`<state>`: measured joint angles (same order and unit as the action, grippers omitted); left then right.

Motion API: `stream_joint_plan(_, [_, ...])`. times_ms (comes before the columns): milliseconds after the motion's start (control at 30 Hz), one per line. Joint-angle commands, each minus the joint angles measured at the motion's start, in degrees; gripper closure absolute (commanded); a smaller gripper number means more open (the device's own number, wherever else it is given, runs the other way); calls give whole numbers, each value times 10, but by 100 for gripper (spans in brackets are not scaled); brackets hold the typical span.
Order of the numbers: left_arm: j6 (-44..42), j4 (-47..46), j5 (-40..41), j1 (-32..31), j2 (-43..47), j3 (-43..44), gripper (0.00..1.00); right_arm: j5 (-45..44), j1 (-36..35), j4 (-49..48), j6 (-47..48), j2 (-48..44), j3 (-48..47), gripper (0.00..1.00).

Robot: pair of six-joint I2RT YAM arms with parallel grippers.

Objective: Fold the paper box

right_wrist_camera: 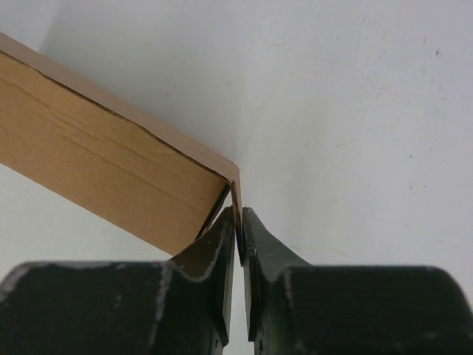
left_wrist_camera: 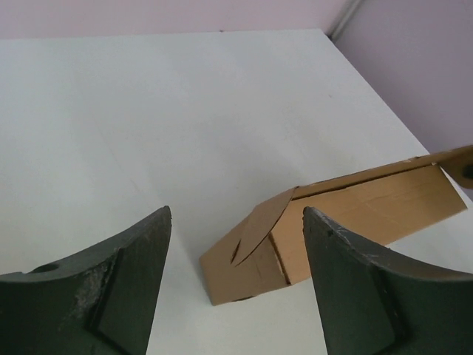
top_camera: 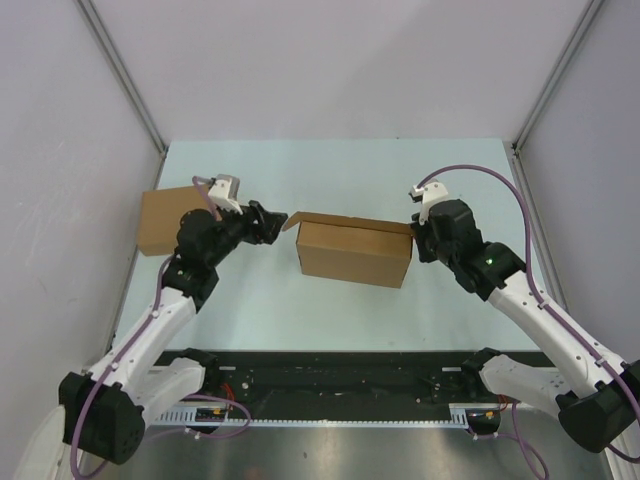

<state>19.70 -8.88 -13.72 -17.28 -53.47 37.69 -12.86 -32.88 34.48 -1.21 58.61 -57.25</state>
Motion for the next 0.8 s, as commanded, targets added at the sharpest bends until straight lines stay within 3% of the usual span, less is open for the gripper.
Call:
stream_joint_plan(0, [-86, -56, -137, 2, -48, 65, 24, -9, -4, -7, 10, -4, -27, 87])
stream_joint_plan(100, [-99, -53, -195, 12, -52, 84, 25, -12, -4, -6, 10, -10, -27, 88])
stream_joint_plan(300, [-131, -28, -211, 10, -53, 79, 32, -6, -5, -6, 11, -10, -27, 89])
stream_joint_plan(400, [-141, -1, -193, 9, -66, 92, 43, -5, -6, -7, 11, -8, -27, 89])
stream_joint_plan(533, [-176, 75, -106, -6, -83, 123, 58, -9, -5, -6, 11, -9, -27, 89])
stream_joint_plan(667, [-196, 110, -82, -24, -107, 140, 60, -11, -6, -6, 10, -6, -27, 90])
stream_joint_plan(767, [-195, 114, -82, -28, -110, 139, 55, -12, -5, -6, 10, -7, -27, 89])
